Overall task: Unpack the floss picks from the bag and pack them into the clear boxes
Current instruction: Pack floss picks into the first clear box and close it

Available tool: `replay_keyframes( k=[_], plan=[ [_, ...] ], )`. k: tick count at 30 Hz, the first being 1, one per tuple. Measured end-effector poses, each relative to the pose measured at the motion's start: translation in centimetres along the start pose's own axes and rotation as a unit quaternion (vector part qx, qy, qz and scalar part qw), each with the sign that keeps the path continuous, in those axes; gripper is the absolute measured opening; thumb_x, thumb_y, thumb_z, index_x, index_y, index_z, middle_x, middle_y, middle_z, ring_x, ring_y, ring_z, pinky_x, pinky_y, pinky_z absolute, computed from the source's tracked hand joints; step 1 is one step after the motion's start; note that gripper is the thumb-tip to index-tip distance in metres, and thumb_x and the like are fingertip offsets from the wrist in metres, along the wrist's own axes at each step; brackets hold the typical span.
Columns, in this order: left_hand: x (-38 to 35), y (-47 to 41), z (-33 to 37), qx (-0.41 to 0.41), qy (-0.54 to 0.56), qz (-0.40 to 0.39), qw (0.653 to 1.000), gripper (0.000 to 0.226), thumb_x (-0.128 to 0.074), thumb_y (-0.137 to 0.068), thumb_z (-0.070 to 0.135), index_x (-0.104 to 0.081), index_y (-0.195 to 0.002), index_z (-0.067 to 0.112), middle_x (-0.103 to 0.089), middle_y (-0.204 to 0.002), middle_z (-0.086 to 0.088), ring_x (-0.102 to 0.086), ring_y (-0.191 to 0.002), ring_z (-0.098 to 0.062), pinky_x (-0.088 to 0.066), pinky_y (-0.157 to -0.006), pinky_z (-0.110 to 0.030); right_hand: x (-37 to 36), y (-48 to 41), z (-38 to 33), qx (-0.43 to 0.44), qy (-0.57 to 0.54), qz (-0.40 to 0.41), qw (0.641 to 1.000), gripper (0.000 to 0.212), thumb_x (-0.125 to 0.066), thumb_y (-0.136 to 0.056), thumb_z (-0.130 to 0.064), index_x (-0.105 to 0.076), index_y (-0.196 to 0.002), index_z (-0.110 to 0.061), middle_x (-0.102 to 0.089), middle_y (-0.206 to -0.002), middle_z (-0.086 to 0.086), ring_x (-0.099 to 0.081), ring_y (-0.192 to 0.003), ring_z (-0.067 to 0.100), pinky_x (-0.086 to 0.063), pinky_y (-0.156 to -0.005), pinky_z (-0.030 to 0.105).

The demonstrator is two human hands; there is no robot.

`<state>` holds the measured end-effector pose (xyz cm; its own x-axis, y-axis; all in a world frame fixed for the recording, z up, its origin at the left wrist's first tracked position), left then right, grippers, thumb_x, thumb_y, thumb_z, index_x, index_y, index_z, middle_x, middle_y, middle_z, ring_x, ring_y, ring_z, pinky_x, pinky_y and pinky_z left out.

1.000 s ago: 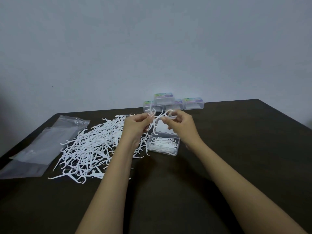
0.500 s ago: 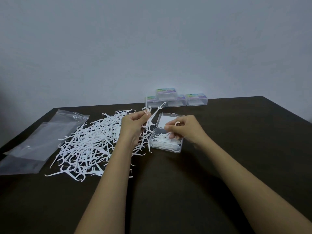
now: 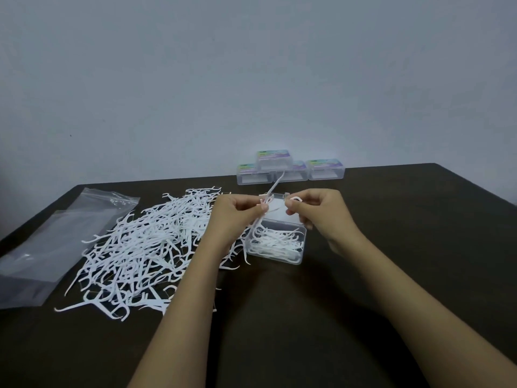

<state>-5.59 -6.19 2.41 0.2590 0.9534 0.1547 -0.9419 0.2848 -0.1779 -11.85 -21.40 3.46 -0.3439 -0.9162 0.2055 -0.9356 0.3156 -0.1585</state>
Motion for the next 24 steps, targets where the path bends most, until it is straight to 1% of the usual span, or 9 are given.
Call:
replay_keyframes(
  k=[2, 6, 9, 11, 15, 17, 20, 22, 24],
  plan=[
    [0.2, 0.0, 0.0, -0.007, -0.013, 0.010, 1.000, 0.020, -0.068, -0.080, 0.002, -0.070, -0.100, 0.003, -0.068, -0.073, 0.004, -0.059, -0.053, 0.008, -0.044, -0.052, -0.007, -0.1, -0.1, 0.3, -0.016, -0.007, -0.012, 1.000, 0.003, -0.065, -0.083, -0.008, -0.068, -0.082, -0.009, -0.066, -0.070, 0.005, -0.048, -0.051, 0.009, -0.038, -0.041, 0.011],
    [1.2, -0.1, -0.2, -0.009, -0.020, 0.054, 0.998, 0.014, -0.067, -0.081, 0.005, -0.071, -0.095, 0.009, -0.066, -0.073, 0.005, -0.057, -0.051, 0.009, -0.044, -0.050, -0.004, 0.2, -0.2, 0.6, -0.030, 0.020, -0.031, 0.999, 0.009, -0.065, -0.082, -0.003, -0.067, -0.075, -0.009, -0.066, -0.068, 0.006, -0.049, -0.051, 0.011, -0.039, -0.042, 0.013],
    [1.5, -0.1, -0.3, -0.006, -0.008, 0.069, 0.998, 0.009, -0.067, -0.082, 0.007, -0.071, -0.090, 0.010, -0.067, -0.072, 0.005, -0.058, -0.051, 0.006, -0.046, -0.053, -0.007, -0.7, -0.1, 0.4, -0.001, 0.116, -0.068, 0.991, 0.007, -0.071, -0.080, -0.015, -0.072, -0.081, -0.008, -0.067, -0.069, 0.000, -0.055, -0.054, 0.005, -0.042, -0.048, 0.012],
    [1.4, -0.1, -0.2, -0.010, 0.003, 0.077, 0.997, 0.009, -0.067, -0.082, 0.008, -0.071, -0.089, 0.011, -0.067, -0.073, 0.005, -0.059, -0.057, 0.002, -0.047, -0.057, -0.010, -0.9, -0.2, -0.1, 0.052, 0.227, -0.064, 0.970, 0.017, -0.072, -0.078, -0.026, -0.074, -0.087, -0.011, -0.068, -0.074, -0.004, -0.058, -0.063, 0.003, -0.045, -0.059, 0.015],
    [1.4, 0.0, -0.2, -0.013, 0.053, 0.094, 0.994, 0.009, -0.068, -0.082, 0.008, -0.070, -0.087, 0.014, -0.067, -0.074, 0.006, -0.060, -0.062, 0.001, -0.046, -0.057, -0.009, -1.7, 0.0, -0.4, 0.117, 0.434, -0.096, 0.888, 0.017, -0.068, -0.081, -0.028, -0.074, -0.091, -0.016, -0.066, -0.094, -0.004, -0.055, -0.089, 0.008, -0.047, -0.078, 0.027],
    [1.2, -0.1, -0.4, -0.009, 0.073, 0.095, 0.993, 0.012, -0.067, -0.082, 0.006, -0.070, -0.093, 0.009, -0.068, -0.075, 0.004, -0.060, -0.059, 0.005, -0.046, -0.056, -0.008, -2.4, 0.1, 0.0, 0.128, 0.466, -0.131, 0.866, 0.018, -0.068, -0.081, -0.028, -0.074, -0.095, -0.018, -0.054, -0.093, -0.007, -0.044, -0.099, 0.007, -0.041, -0.079, 0.025],
    [0.7, -0.1, -0.8, 0.004, 0.086, 0.087, 0.993, 0.017, -0.066, -0.082, 0.003, -0.069, -0.099, 0.004, -0.069, -0.077, 0.002, -0.062, -0.059, 0.003, -0.050, -0.059, -0.012, -2.8, 0.2, 0.2, 0.135, 0.471, -0.161, 0.857, 0.020, -0.069, -0.081, -0.025, -0.072, -0.100, -0.019, -0.041, -0.091, -0.010, -0.033, -0.105, 0.008, -0.032, -0.080, 0.021],
    [0.3, -0.1, -1.1, 0.017, 0.112, 0.080, 0.990, 0.018, -0.065, -0.082, 0.002, -0.069, -0.099, 0.001, -0.070, -0.073, 0.003, -0.063, -0.059, -0.002, -0.052, -0.060, -0.017, -2.7, 0.1, 0.1, 0.135, 0.467, -0.169, 0.857, 0.019, -0.069, -0.081, -0.021, -0.073, -0.099, -0.019, -0.036, -0.082, -0.016, -0.031, -0.103, 0.007, -0.028, -0.079, 0.018],
    [-0.1, -0.1, -1.4, 0.029, 0.129, 0.074, 0.988, 0.018, -0.065, -0.081, 0.001, -0.068, -0.099, 0.001, -0.070, -0.070, 0.004, -0.063, -0.062, -0.006, -0.052, -0.061, -0.019, -2.4, 0.0, 0.1, 0.140, 0.475, -0.163, 0.853, 0.017, -0.067, -0.082, -0.018, -0.073, -0.097, -0.019, -0.036, -0.082, -0.015, -0.034, -0.105, 0.010, -0.027, -0.078, 0.018]
  ],
)
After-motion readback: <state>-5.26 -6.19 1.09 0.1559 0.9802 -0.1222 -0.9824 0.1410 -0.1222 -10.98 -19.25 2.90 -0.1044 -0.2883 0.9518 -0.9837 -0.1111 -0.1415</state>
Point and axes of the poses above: each hand's wrist, its own y-axis away from the middle knuckle, its own x-axis out of the back of the hand, z = x × y, the point moved 7 cm from there along -y, towards the middle knuckle
